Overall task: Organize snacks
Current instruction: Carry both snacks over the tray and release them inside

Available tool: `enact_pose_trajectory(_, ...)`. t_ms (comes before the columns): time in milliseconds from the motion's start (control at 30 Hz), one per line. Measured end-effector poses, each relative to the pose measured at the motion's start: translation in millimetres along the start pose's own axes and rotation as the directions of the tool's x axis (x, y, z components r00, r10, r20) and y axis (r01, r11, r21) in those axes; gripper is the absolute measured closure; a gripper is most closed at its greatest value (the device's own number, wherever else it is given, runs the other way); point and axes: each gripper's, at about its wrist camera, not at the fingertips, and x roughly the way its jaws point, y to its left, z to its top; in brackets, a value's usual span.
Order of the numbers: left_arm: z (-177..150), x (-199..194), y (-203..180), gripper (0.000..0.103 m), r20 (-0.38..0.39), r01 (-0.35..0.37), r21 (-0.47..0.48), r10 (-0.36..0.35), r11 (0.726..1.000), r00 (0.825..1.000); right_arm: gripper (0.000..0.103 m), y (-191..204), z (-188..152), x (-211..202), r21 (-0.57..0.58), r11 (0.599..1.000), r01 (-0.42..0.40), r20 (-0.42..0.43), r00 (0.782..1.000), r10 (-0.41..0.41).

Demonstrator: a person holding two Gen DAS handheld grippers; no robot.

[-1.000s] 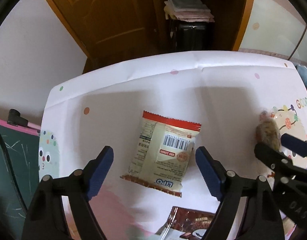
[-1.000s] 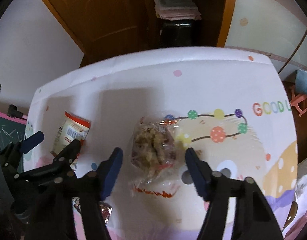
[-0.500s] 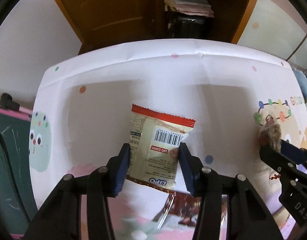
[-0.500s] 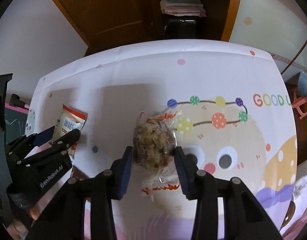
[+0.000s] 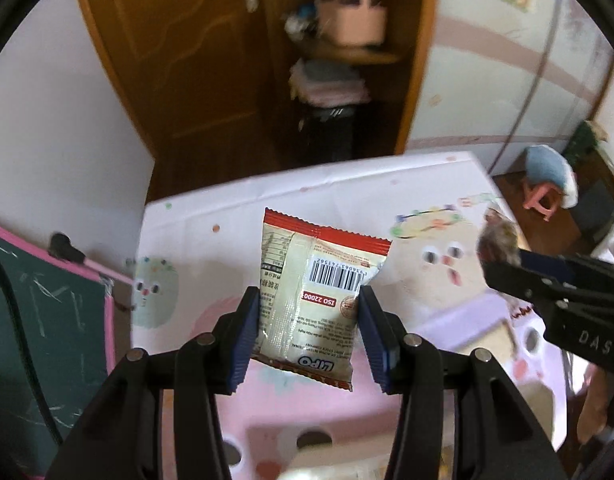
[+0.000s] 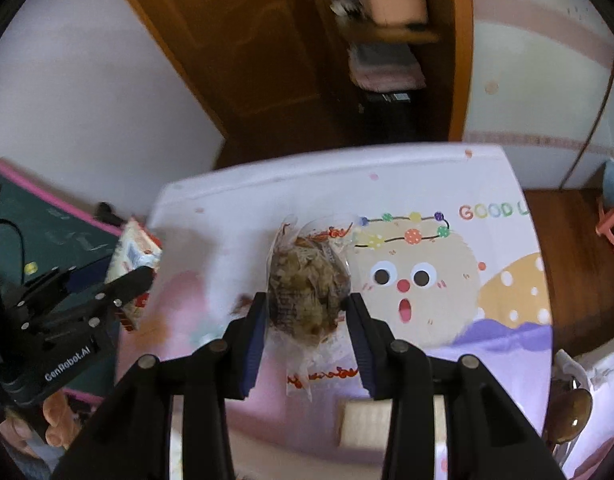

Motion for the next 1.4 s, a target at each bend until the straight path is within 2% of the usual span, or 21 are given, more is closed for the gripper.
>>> enact_pose_trajectory(233,-68,-118,-13,0.056,0.108,0.108,0.026,-0.11,0.994,0.988,0.064,36,-69,-116,-0.097,0.992,-0.079,0.154,0.984,0.094)
enact_pose_trajectory(333,-101,-153,-17,0.056,0.146,0.144,0.032,-0.147,0.989,0.978,0.064,46,-109,-157,-0.138,0.984,-0.116,0.203,0.969,0.143)
enact_pose_trajectory(433,-135,-183,-22,0.056,0.183,0.191,0.034,-0.194,0.981,0.964,0.064,54,-139,-180,-0.171,0.978,-0.117,0.243,0.957,0.157)
enact_pose_trajectory(500,-152,-191,-29,0.056,0.202,0.194,0.039,-0.198,0.98,0.959,0.064,59,-159,-192,-0.186,0.975,-0.118,0.267,0.949,0.166)
enact_pose_trajectory(700,-202,-175,-46,0.056,0.202,0.192,0.014,-0.191,0.981,0.961,0.063,58,-209,-192,-0.174,0.973,-0.155,0.257,0.946,0.197)
enact_pose_trajectory(800,-220,-151,-46,0.056,0.158,0.18,-0.019,-0.175,0.983,0.972,0.063,57,-229,-181,-0.175,0.977,-0.121,0.238,0.958,0.161)
enact_pose_trajectory(933,-237,-123,-44,0.056,0.084,0.11,-0.018,-0.108,0.994,0.991,0.063,53,-252,-161,-0.188,0.98,-0.064,0.183,0.978,0.099)
enact_pose_trajectory(1067,-251,-102,-48,0.056,0.032,0.081,-0.003,-0.081,0.997,0.996,0.063,43,-264,-135,-0.166,0.985,-0.035,0.115,0.992,0.055)
enact_pose_trajectory(1133,-255,-93,-53,0.056,0.006,0.077,0.008,-0.077,0.997,0.997,0.063,39,-271,-121,-0.145,0.988,-0.048,0.06,0.997,0.057)
enact_pose_trajectory(1233,-259,-82,-59,0.054,-0.026,0.071,0.025,-0.07,0.997,0.997,0.061,37,-275,-109,-0.129,0.991,-0.047,0.022,0.998,0.05)
enact_pose_trajectory(1267,-259,-80,-61,0.052,-0.036,0.071,0.028,-0.07,0.997,0.997,0.061,38,-275,-106,-0.131,0.991,-0.035,0.012,0.999,0.037)
enact_pose_trajectory(1333,-261,-76,-63,0.027,-0.049,0.067,0.024,-0.066,0.997,0.997,0.061,40,-274,-103,-0.134,0.991,-0.013,0.004,1.0,0.014)
enact_pose_trajectory(1400,-260,-75,-63,0.021,-0.045,0.064,0.016,-0.063,0.998,0.997,0.059,39,-274,-103,-0.127,0.992,-0.011,0.005,1.0,0.012)
